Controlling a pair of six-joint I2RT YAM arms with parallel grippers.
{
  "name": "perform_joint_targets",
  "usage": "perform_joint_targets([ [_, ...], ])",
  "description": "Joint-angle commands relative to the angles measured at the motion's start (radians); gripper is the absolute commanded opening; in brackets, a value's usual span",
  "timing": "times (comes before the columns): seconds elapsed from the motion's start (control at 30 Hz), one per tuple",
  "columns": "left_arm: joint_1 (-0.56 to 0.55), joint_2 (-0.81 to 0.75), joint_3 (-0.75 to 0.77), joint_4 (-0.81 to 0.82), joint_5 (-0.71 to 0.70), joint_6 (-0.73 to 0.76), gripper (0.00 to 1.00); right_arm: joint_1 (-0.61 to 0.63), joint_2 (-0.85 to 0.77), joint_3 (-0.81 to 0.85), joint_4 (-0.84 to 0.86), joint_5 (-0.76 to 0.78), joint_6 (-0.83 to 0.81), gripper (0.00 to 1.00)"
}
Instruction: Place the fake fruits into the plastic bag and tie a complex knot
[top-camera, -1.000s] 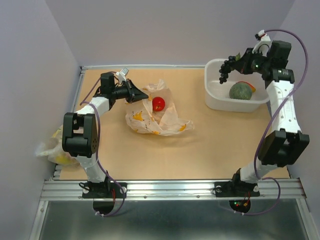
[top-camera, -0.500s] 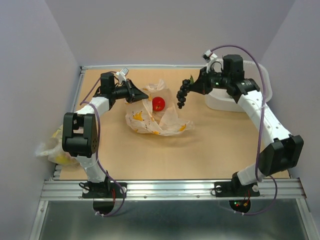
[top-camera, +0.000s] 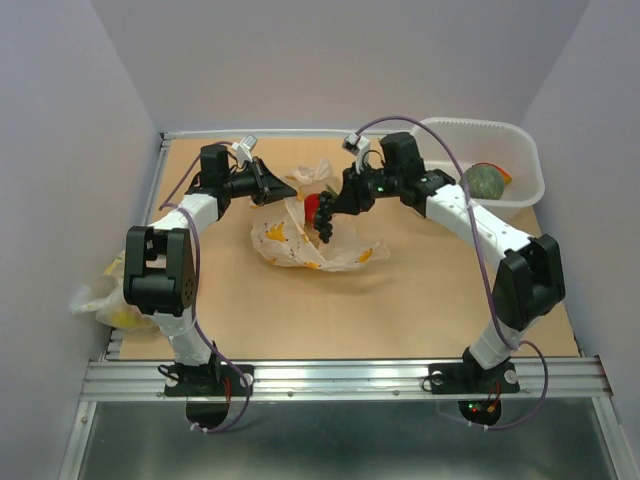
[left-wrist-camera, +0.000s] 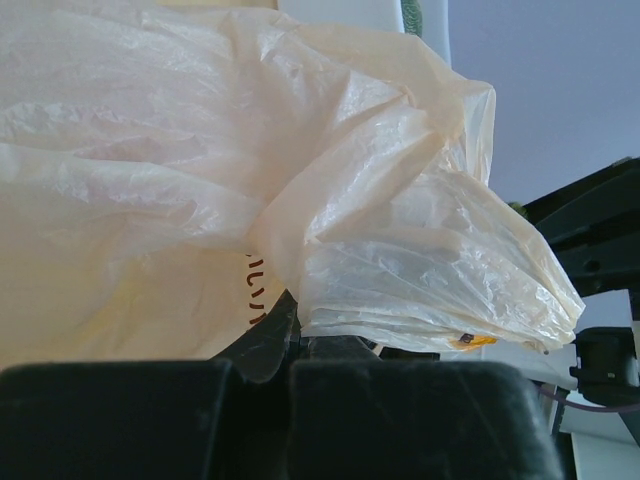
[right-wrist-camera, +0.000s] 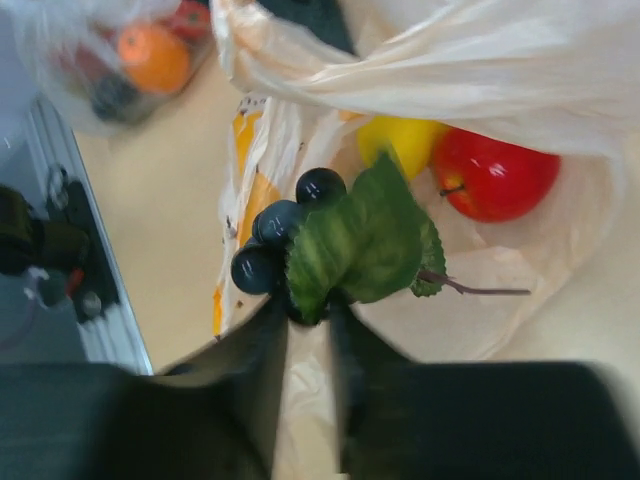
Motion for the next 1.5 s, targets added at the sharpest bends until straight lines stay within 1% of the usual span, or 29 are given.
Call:
perform_joint_targets([
  [0.0, 0.002, -0.061, 0.000, 0.026, 0.028, 0.011, 0.00, 0.058, 0.061, -0.025, 0.064, 0.023, -0.016, 0.42],
  [0.03, 0.004, -0.064, -0.001, 0.025, 0.027, 0.012, 0.00, 0.058, 0.057, -0.023, 0.044, 0.051, -0.016, 0.54],
  [0.07, 0.004, -0.066, -0.003, 0.016, 0.028, 0.015, 0.00, 0.056, 0.046, -0.025, 0.033, 0.068, -0.025, 0.72],
  [0.1, 0.004, -0.069, -0.006, 0.014, 0.027, 0.018, 0.00, 0.056, 0.029, -0.028, 0.022, 0.085, -0.025, 0.79],
  [0.17, 0.005, -0.072, -0.015, 0.011, 0.027, 0.023, 0.00, 0.055, -0.024, -0.037, -0.013, 0.140, -0.078, 0.93],
  [0.2, 0.004, -0.074, -0.015, 0.008, 0.027, 0.025, 0.00, 0.047, -0.041, -0.037, -0.027, 0.157, -0.082, 0.95],
  [0.27, 0.005, -0.072, -0.017, 0.002, 0.027, 0.034, 0.00, 0.030, -0.073, -0.029, -0.074, 0.187, -0.082, 0.95],
  [0.4, 0.005, -0.063, -0.012, -0.007, 0.027, 0.046, 0.00, -0.097, -0.129, 0.029, -0.149, 0.209, -0.037, 0.95],
  [0.47, 0.004, -0.057, -0.007, -0.015, 0.030, 0.049, 0.00, -0.250, -0.120, 0.118, -0.227, 0.207, -0.008, 0.95],
  [0.5, 0.004, -0.057, -0.004, -0.015, 0.030, 0.051, 0.00, -0.293, -0.100, 0.148, -0.252, 0.206, -0.016, 0.95],
  [0.53, 0.004, -0.055, -0.004, -0.015, 0.028, 0.051, 0.00, -0.328, -0.087, 0.212, -0.304, 0.201, -0.025, 0.95],
  [0.6, 0.004, -0.051, -0.003, -0.015, 0.030, 0.051, 0.00, -0.396, -0.063, 0.266, -0.352, 0.218, -0.094, 0.96],
  [0.63, 0.004, -0.048, 0.000, -0.015, 0.030, 0.052, 0.00, -0.463, -0.028, 0.297, -0.376, 0.224, -0.115, 0.97],
  [0.7, 0.005, -0.038, 0.006, -0.015, 0.025, 0.054, 0.00, -0.540, 0.009, 0.380, -0.447, 0.224, -0.161, 0.98],
  [0.77, 0.002, -0.029, 0.014, -0.014, 0.021, 0.046, 0.00, -0.676, 0.060, 0.452, -0.505, 0.270, -0.200, 0.99],
  [0.83, 0.002, -0.029, 0.012, -0.008, 0.019, 0.045, 0.00, -0.738, 0.095, 0.495, -0.536, 0.278, -0.224, 0.99],
  [0.87, 0.002, -0.029, 0.009, -0.006, 0.019, 0.046, 0.00, -0.760, 0.118, 0.526, -0.576, 0.313, -0.238, 0.99],
  [0.9, 0.004, -0.032, 0.006, -0.003, 0.019, 0.048, 0.00, -0.778, 0.176, 0.588, -0.602, 0.336, -0.272, 0.99],
  [1.0, 0.004, -0.029, -0.004, -0.003, 0.024, 0.048, 0.00, -0.784, 0.283, 0.702, -0.705, 0.384, -0.330, 1.00],
  [1.03, 0.004, -0.026, -0.006, -0.003, 0.024, 0.048, 0.00, -0.784, 0.313, 0.718, -0.758, 0.401, -0.344, 1.00],
  [1.2, 0.004, -0.015, 0.012, -0.001, 0.024, 0.046, 0.00, -0.784, 0.423, 0.735, -0.854, 0.435, -0.385, 1.00],
  [1.33, 0.004, -0.006, 0.020, 0.000, 0.022, 0.043, 0.00, -0.784, 0.465, 0.733, -0.881, 0.454, -0.396, 1.00],
  [1.4, 0.004, 0.000, 0.025, 0.000, 0.024, 0.043, 0.00, -0.784, 0.485, 0.710, -0.880, 0.441, -0.402, 0.97],
  [1.47, 0.002, 0.006, 0.029, 0.000, 0.024, 0.045, 0.00, -0.783, 0.502, 0.686, -0.854, 0.387, -0.386, 0.95],
])
